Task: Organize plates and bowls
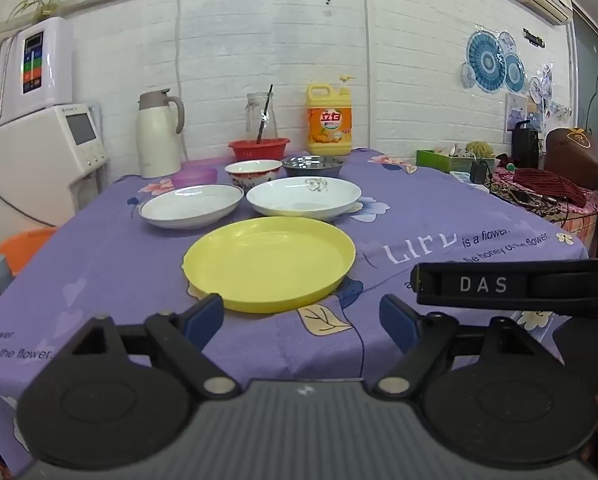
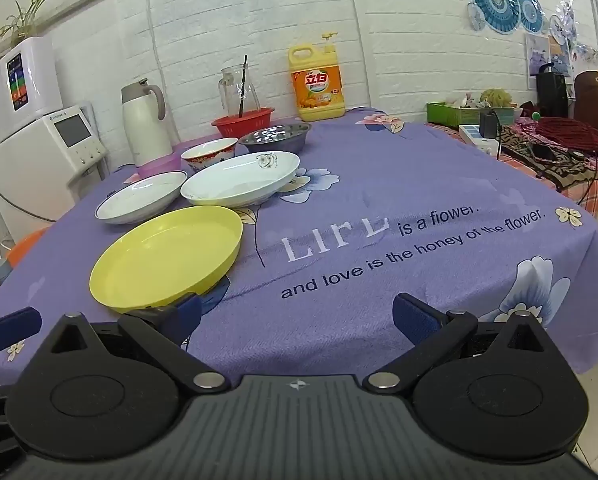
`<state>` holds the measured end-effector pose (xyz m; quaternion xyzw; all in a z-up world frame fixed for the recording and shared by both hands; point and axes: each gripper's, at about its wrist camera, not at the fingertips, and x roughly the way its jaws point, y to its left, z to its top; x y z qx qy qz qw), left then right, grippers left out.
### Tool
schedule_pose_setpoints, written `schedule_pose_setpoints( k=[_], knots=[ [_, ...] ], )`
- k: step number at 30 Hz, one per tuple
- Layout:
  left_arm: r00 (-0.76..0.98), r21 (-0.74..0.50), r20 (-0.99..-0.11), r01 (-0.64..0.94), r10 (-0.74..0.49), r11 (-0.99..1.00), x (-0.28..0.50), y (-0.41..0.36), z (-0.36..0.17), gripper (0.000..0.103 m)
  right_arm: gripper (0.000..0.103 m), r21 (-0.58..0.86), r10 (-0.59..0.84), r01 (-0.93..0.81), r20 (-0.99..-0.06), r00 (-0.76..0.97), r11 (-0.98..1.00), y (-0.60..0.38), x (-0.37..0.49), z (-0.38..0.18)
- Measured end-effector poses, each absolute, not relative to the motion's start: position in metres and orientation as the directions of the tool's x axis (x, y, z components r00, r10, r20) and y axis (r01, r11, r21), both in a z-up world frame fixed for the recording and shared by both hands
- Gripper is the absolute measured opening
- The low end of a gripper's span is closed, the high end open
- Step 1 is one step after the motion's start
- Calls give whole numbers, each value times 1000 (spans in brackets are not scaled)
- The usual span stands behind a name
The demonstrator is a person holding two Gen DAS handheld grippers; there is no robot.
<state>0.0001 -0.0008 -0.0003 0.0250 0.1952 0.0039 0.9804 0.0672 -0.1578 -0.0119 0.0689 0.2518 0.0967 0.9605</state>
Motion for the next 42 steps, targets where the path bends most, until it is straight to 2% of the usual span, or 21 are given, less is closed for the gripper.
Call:
schedule_pose_setpoints(
  k=[42],
  knots=[
    [924,12,-382,-4,8,1000,0,3,-1,83,103,200,242,-166,-455,857,966,-159,67,-16]
  ],
)
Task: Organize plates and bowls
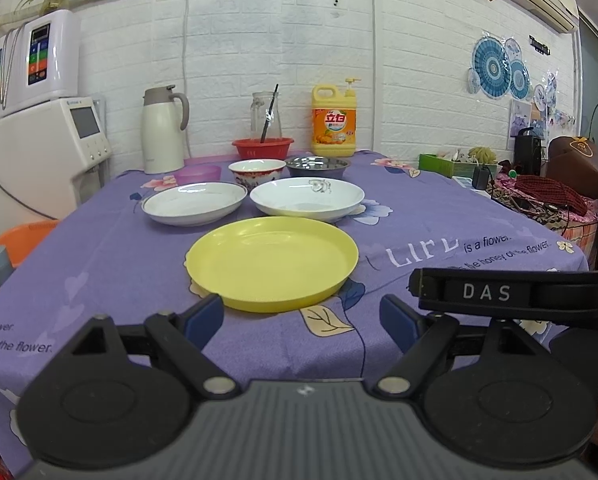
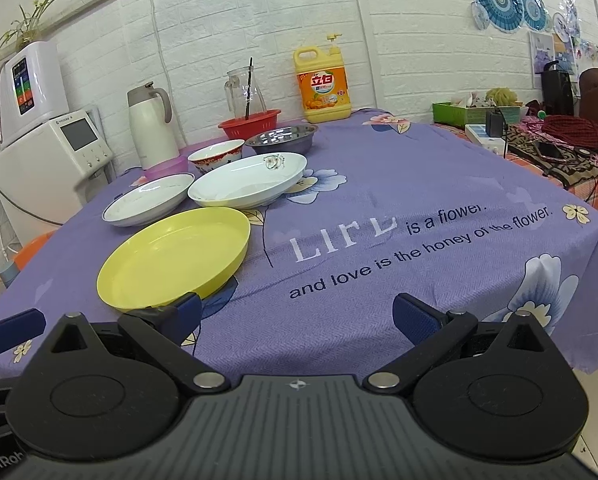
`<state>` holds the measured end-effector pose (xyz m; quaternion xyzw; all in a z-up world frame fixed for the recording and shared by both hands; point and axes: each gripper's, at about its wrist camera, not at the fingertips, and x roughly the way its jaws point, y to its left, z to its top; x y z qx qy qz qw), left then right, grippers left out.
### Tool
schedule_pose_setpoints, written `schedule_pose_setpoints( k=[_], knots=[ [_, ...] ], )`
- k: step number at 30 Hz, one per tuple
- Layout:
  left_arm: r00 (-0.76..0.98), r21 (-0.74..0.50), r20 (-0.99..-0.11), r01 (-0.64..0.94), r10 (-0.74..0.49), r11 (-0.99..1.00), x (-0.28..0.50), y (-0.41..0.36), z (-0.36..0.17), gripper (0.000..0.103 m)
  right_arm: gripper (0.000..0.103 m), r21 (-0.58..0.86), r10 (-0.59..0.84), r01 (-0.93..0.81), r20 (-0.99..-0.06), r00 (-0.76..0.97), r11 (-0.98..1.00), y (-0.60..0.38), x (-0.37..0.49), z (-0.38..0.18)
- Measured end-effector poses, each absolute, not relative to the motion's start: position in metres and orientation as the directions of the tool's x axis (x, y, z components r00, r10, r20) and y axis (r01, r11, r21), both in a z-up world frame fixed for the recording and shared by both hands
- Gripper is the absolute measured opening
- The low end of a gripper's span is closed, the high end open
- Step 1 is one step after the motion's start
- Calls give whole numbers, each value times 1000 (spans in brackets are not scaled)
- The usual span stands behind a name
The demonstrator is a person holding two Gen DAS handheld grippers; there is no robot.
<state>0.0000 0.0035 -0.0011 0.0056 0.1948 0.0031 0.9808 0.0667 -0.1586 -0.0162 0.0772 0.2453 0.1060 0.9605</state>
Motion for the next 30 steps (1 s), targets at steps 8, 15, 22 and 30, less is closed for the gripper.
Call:
schedule_pose_setpoints(
  k=[8,15,22,30],
  knots=[
    [924,13,-382,-4,9,1000,0,3,-1,83,103,201,241,-164,-456,857,966,-159,67,-15],
    [925,14,-381,-1,6,1000,-1,1,2,83,103,201,239,-162,-456,858,966,-159,67,-15],
    [924,13,-381,0,5,1000,-1,1,2,83,103,204,240,-162,-456,857,966,-159,66,-15],
    [923,11,-384,6,-1,1000,-1,0,0,83,103,207,242,-162,-460,854,965,-159,66,-15]
  ],
)
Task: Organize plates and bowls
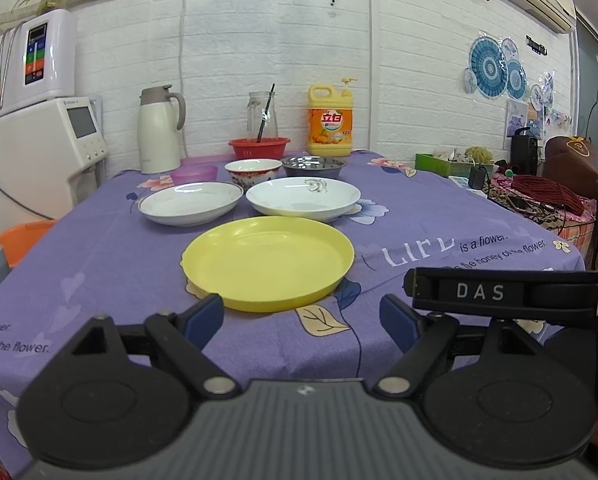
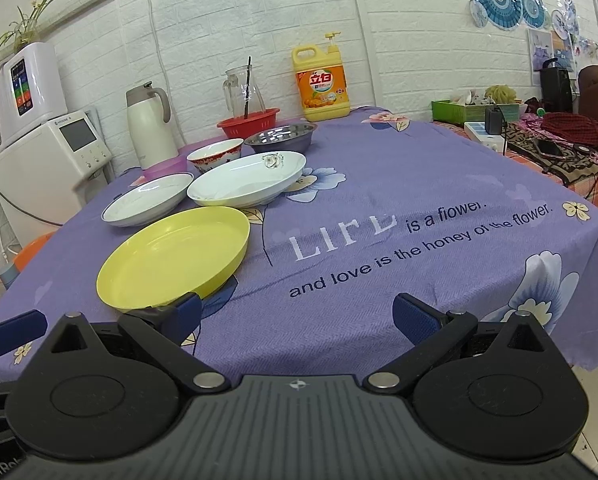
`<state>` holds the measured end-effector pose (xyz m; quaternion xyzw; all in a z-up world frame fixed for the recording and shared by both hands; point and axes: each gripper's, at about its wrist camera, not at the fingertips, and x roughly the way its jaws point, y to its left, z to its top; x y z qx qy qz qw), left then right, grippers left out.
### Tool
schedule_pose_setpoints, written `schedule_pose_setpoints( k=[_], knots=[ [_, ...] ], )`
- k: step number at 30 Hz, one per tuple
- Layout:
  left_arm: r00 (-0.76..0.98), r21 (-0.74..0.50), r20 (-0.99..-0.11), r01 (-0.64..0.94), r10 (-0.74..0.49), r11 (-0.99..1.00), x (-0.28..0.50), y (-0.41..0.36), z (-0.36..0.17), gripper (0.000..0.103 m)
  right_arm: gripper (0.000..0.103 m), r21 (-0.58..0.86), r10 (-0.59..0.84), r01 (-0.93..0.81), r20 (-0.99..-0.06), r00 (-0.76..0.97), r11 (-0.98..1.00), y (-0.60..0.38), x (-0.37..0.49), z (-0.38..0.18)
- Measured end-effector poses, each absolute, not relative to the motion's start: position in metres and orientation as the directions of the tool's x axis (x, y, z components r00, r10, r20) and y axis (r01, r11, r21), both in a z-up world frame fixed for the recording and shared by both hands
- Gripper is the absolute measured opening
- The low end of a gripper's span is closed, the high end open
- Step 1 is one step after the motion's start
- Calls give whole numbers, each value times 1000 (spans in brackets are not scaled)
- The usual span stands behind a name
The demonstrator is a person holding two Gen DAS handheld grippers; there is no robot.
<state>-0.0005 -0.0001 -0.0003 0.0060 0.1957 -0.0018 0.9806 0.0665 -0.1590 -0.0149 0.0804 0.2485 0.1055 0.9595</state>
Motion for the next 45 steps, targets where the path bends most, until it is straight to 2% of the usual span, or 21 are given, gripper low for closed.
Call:
schedule_pose_setpoints(
  k=[9,17,36,45],
  knots=[
    [920,-81,-393,-47,12,996,9,33,-2,83,103,230,233,-139,-452,861,963,-163,77,-14],
    [905,-173,-425,-97,14,980,30,63,0,83,103,228,235,-135,-501,833,964,-153,101,-15],
    [868,-121,-497,-84,13,989,107,69,25,83,103,169,238,-172,-564,791,971,-129,166,4],
    [818,-95,-562,-216,127,972,161,93,17,83,103,127,238,-205,-636,734,970,-112,211,-13]
  ],
)
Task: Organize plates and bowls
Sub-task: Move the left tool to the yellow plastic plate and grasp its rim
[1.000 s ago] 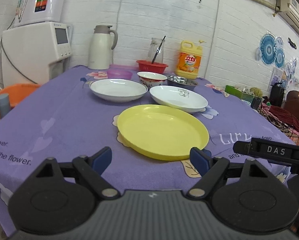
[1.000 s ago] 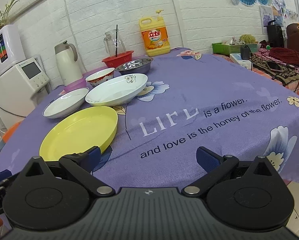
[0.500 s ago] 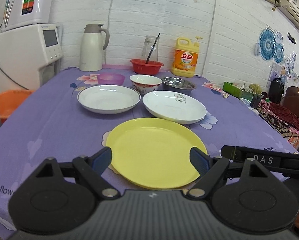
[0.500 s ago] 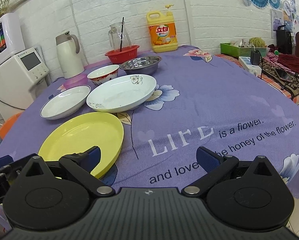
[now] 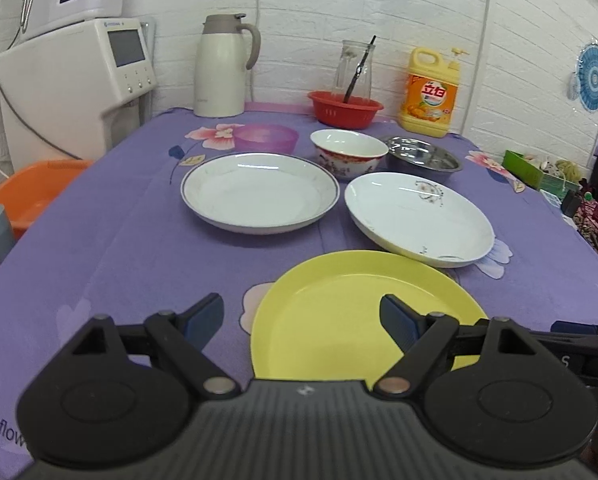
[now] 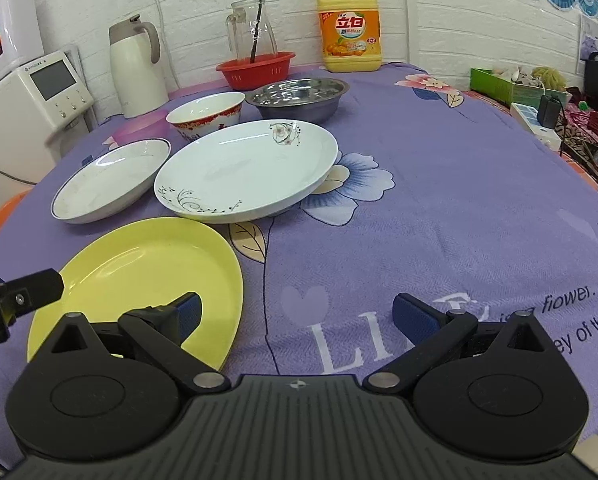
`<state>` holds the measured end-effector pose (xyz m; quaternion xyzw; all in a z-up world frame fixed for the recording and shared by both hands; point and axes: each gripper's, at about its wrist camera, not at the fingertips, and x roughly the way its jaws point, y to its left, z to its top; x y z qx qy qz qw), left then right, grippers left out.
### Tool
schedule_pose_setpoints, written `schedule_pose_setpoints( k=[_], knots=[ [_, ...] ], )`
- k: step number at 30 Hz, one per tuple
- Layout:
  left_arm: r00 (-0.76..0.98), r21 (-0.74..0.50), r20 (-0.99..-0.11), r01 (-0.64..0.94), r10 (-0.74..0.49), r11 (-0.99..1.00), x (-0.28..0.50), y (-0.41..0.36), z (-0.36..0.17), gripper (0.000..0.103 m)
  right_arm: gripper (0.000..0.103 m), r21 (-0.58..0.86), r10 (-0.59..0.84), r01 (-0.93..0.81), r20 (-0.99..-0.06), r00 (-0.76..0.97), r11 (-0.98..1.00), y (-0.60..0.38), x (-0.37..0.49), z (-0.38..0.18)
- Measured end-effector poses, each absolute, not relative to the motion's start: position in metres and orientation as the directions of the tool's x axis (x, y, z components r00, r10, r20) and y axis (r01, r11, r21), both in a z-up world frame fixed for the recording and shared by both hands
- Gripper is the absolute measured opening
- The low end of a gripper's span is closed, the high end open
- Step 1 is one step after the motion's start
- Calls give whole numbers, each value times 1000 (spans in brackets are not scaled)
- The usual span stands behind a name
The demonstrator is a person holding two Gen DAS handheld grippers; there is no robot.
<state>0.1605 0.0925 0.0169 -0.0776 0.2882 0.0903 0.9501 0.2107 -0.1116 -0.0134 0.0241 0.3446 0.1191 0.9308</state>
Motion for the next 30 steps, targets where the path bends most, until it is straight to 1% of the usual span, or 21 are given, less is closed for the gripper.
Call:
schedule_pose_setpoints(
  k=[9,13,21,25,28,29,30],
  knots=[
    [779,-77,-611,-238,143,968,184,97,3,83,103,109,280,-279,-658,699,954,-95,225,-21],
    [765,-64,-627,-236,145,970,190,95,-4,83,103,33,265,-324,-653,710,946,-82,223,-25],
    [752,-80,-648,-222,118,972,195,95,-13,83,103,37,321,-378,-607,727,925,-87,221,-30],
    [750,-101,-654,-217,100,971,195,99,-16,83,103,45,318,-375,-630,709,926,-84,220,-26],
    [752,-86,-650,-209,104,974,193,98,-18,83,103,70,352,-398,-621,700,915,-83,214,-27],
    [754,-80,-649,-203,103,976,193,96,-18,83,103,62,349,-399,-618,705,915,-82,212,-27],
    [758,-80,-645,-193,97,978,193,95,-19,80,103,57,349,-402,-617,706,914,-81,212,-28]
  ],
)
